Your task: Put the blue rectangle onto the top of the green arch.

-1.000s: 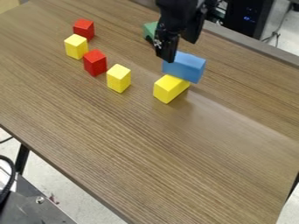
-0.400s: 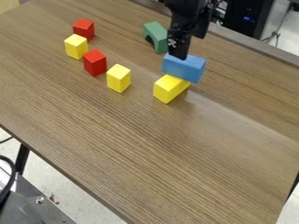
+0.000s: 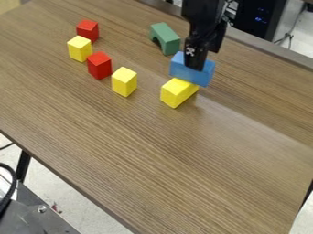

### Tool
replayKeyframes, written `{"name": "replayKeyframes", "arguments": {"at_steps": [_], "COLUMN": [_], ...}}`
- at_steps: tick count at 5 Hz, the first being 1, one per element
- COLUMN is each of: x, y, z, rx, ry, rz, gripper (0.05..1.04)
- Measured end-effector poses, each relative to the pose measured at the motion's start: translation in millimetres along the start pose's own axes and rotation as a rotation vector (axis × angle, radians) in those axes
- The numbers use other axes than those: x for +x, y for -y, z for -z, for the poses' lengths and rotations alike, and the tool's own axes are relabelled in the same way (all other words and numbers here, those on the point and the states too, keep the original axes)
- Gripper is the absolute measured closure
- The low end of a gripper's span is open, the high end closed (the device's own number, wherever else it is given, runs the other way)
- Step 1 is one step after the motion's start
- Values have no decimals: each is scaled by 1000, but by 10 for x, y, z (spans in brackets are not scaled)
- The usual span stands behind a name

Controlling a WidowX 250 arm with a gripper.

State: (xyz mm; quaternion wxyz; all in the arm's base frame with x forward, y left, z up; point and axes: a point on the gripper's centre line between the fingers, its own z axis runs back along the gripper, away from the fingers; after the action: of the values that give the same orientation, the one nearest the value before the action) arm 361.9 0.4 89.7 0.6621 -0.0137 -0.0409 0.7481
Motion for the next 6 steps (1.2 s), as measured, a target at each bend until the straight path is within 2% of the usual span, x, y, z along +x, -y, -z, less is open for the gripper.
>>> {"name": "replayKeyframes", "arguments": {"at_steps": [1, 2, 3, 4, 5, 6], "x": [4, 51, 82, 125, 162, 157], "y": [-1, -17, -28, -169, -161, -148], "z": [35, 73, 98, 260, 188, 165], "rx": [70, 94, 96, 123, 73, 74], "ry": [10, 11, 10, -6, -18, -28], "rz": [-1, -17, -23, -26, 11, 30], "gripper": [84, 84, 84, 133, 415, 540]}}
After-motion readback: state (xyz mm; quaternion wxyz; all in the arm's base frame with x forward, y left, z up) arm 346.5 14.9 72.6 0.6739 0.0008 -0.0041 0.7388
